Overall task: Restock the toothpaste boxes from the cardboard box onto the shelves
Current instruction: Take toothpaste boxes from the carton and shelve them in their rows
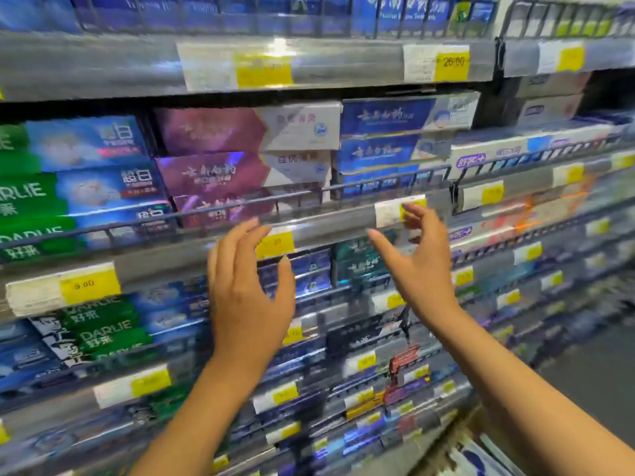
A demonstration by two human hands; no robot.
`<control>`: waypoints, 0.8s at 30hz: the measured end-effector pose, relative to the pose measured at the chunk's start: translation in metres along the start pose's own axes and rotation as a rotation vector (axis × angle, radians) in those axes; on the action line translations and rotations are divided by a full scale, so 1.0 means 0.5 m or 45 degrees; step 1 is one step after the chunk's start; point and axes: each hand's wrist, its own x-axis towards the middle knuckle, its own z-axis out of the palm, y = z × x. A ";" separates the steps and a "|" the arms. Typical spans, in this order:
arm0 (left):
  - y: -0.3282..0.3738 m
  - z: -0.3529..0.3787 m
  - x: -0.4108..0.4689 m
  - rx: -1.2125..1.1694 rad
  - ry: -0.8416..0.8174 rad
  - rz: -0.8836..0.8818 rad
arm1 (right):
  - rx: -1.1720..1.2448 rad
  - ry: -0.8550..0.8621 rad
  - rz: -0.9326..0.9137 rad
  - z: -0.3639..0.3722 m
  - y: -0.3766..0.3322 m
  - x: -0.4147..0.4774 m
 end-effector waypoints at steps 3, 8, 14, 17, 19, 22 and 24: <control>0.023 0.078 -0.094 0.010 -0.151 -0.023 | -0.150 -0.183 0.117 -0.049 0.119 -0.084; 0.070 0.235 -0.280 0.143 -0.511 -0.068 | -0.466 -0.451 0.334 -0.200 0.336 -0.198; 0.167 0.428 -0.503 0.357 -0.886 -0.183 | -0.602 -0.651 0.563 -0.427 0.583 -0.284; 0.206 0.511 -0.605 0.431 -1.052 -0.266 | -0.723 -0.787 0.605 -0.512 0.699 -0.309; 0.223 0.560 -0.664 0.469 -1.199 -0.387 | -0.796 -0.896 0.635 -0.547 0.766 -0.321; 0.223 0.626 -0.749 0.459 -1.344 -0.504 | -0.893 -1.076 0.702 -0.567 0.860 -0.342; 0.211 0.666 -0.803 0.456 -1.426 -0.578 | -0.937 -1.187 0.721 -0.565 0.923 -0.360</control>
